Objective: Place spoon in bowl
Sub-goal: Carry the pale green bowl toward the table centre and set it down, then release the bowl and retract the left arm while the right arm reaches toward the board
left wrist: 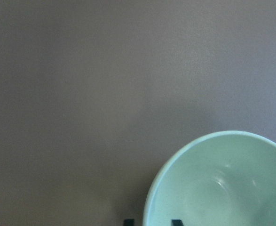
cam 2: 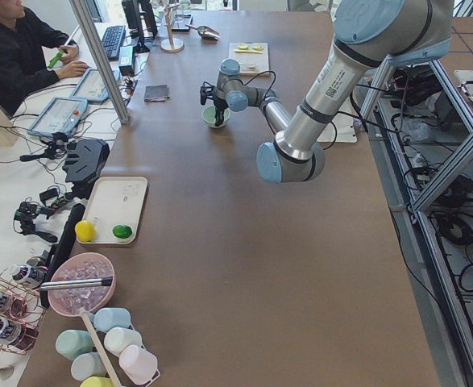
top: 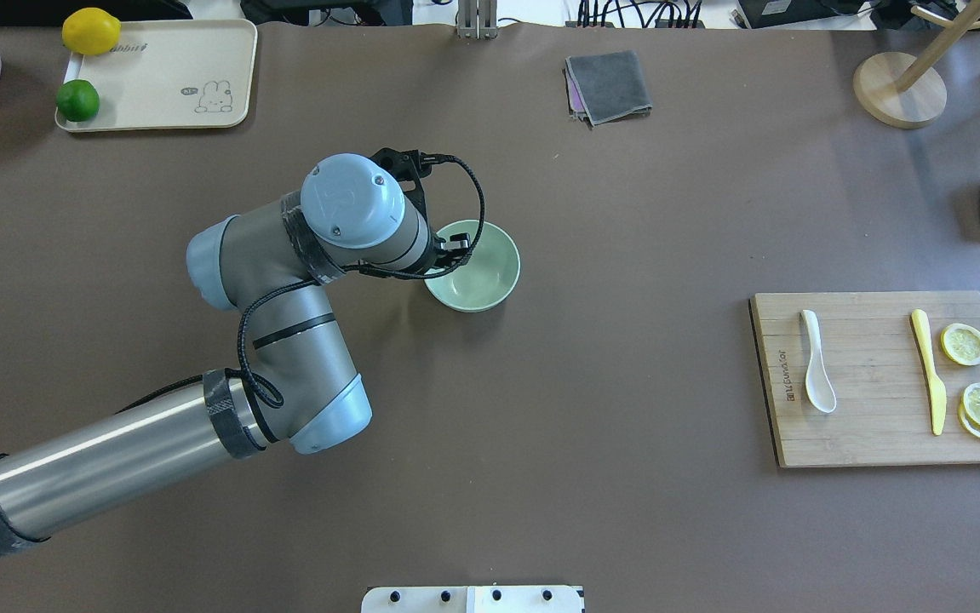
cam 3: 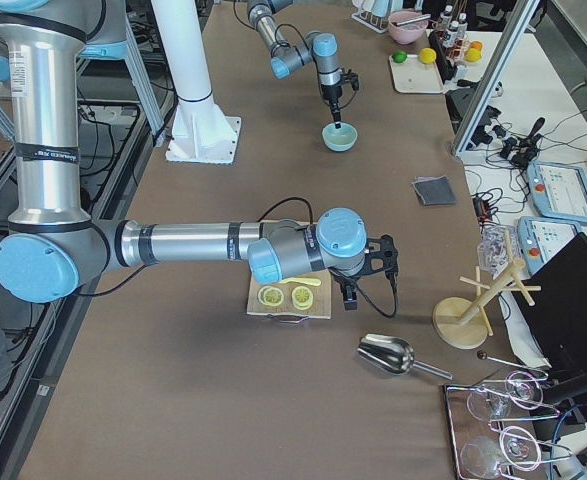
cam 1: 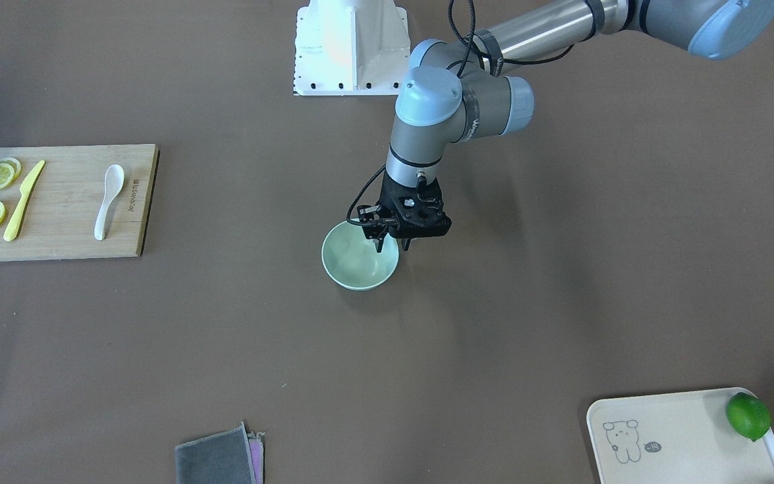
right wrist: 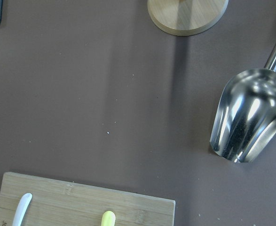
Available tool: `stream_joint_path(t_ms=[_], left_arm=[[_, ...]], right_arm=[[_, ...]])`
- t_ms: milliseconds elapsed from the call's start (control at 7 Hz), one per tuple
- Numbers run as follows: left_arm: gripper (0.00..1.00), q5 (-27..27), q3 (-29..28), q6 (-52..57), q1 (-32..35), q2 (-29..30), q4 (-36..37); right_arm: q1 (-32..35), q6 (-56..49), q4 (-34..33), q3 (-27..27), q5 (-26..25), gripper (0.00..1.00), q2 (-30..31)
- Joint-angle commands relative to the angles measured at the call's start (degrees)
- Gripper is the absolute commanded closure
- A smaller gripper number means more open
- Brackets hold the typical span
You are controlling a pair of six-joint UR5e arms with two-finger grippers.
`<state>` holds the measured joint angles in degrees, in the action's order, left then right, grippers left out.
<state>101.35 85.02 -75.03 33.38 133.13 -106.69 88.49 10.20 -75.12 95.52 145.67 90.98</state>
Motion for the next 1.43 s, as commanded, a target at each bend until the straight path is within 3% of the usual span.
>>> stream_joint_path(t_ms=[0, 143, 286, 429, 571, 714, 1286], left_arm=[[0.02, 3.13, 4.43, 11.5, 9.63, -3.3, -0.45], [0.02, 10.46, 4.45, 15.4, 14.82, -5.32, -0.27], [0.02, 13.15, 5.32, 22.23, 18.44, -7.16, -0.36], [0.02, 13.26, 7.42, 23.51, 21.09, -10.57, -0.88], [0.02, 14.74, 8.31, 23.7, 25.03, -12.52, -0.28], [0.02, 17.19, 8.14, 23.79, 27.24, -13.59, -0.71], [0.02, 17.3, 8.14, 23.88, 28.67, -14.04, -1.15]], right_arm=[[-4.96, 7.68, 0.15, 0.71, -0.56, 0.0, -2.38], [-7.61, 9.21, 0.24, 1.59, -1.78, 0.0, -2.39], [-9.63, 13.14, 1.37, 2.3, -2.32, 0.0, -2.3], [-13.13, 19.96, 6.95, 2.48, -4.41, 0.0, -2.21], [-18.22, 28.99, 13.88, 2.48, -9.57, 0.0, -2.04], [-22.53, 33.78, 16.64, 2.39, -12.92, 0.0, -1.78], [-37.75, 46.26, 17.37, 3.8, -23.31, 0.0, -1.07]])
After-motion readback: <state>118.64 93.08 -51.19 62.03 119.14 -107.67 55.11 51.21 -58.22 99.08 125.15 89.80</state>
